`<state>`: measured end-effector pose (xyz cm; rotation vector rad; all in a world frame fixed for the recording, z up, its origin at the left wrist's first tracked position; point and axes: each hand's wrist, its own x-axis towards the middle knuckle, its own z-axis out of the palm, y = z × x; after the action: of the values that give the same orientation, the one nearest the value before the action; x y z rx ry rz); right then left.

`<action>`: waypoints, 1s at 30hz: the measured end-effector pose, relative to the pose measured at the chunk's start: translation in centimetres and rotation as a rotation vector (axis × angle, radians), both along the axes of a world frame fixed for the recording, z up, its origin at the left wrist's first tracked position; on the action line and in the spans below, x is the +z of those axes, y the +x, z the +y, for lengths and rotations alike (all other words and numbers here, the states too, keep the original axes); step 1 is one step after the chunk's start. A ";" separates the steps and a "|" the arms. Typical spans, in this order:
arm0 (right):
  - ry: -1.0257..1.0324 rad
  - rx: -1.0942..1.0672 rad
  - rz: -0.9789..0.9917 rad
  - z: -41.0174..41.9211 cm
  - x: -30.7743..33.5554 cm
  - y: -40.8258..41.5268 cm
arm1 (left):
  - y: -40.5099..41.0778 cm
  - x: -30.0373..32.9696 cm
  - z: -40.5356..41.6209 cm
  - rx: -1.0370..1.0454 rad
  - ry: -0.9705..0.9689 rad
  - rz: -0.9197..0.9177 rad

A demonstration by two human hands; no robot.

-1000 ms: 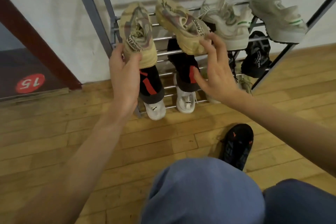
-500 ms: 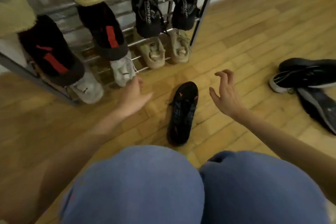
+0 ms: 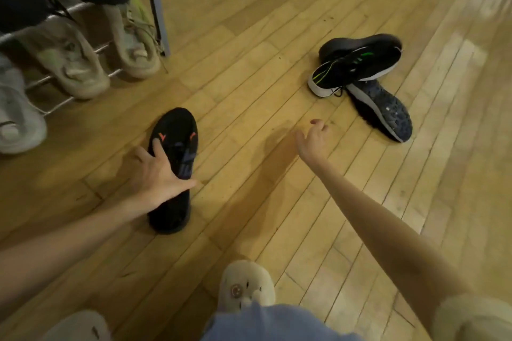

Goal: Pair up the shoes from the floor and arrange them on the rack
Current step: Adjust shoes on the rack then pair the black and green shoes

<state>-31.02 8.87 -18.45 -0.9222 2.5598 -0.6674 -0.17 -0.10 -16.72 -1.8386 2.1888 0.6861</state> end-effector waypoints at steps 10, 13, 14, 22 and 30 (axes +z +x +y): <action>0.083 -0.320 0.194 -1.7 0.6 -12.1 | -10.4 0.0 -2.2 -0.230 -0.100 0.290; 0.269 -0.331 0.187 -0.7 1.7 -17.6 | -14.3 -0.5 -1.5 -0.312 -0.115 0.337; 0.323 -0.305 0.188 -0.3 2.0 -19.3 | -15.3 -0.8 -1.3 -0.341 -0.114 0.334; 0.547 -0.245 0.097 2.9 2.1 -25.9 | -15.9 -4.2 -1.4 -0.478 -0.225 0.281; 0.608 -0.076 0.362 3.7 1.5 -25.9 | -15.9 -4.6 -1.1 -0.454 -0.255 0.349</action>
<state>-56.93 12.52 -16.92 -0.7806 2.8480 0.2947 -16.08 -1.25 -21.32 -1.3032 2.9034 0.6923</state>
